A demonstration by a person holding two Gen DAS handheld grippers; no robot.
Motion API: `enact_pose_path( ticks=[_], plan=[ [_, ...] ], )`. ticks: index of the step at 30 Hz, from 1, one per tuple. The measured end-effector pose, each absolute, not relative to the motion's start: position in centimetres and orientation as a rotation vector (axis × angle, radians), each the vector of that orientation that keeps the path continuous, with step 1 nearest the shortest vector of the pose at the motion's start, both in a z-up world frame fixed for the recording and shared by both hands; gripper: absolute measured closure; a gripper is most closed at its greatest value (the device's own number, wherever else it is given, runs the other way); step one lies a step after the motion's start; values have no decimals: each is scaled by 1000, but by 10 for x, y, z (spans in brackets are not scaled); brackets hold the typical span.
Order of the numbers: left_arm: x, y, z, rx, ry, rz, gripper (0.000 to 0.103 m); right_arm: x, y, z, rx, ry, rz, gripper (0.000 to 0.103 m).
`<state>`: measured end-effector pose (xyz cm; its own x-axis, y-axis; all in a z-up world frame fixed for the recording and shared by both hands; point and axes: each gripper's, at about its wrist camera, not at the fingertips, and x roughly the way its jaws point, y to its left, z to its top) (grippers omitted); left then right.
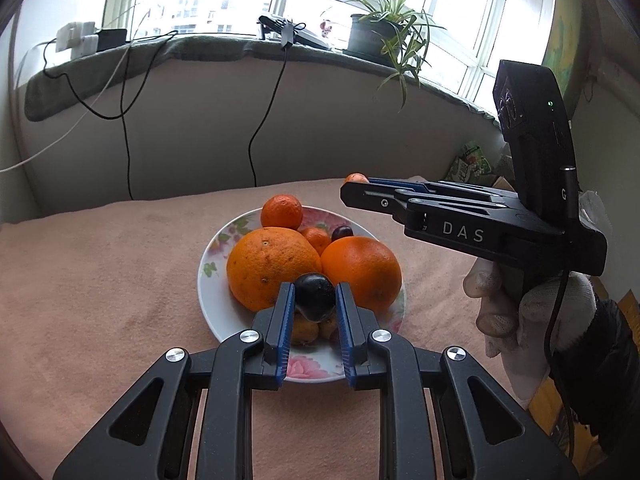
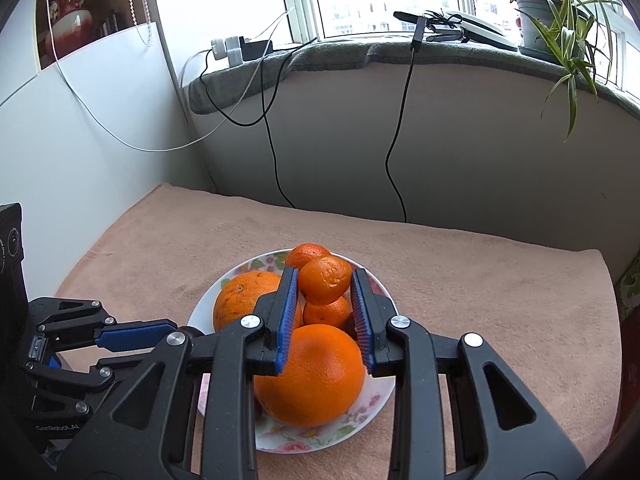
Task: Organize fruits
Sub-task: 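Carry the dark plum and kumquat over the floral plate and lower them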
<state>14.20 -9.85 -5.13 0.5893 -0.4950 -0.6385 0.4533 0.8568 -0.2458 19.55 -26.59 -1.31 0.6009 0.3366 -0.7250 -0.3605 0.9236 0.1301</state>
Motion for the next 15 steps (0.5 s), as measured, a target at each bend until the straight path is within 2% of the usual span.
enact_pose_path(
  ticks=[15],
  plan=[
    [153, -105, -62, -47, 795, -545, 84, 208, -268, -26, -1, 874, 414, 75]
  ],
)
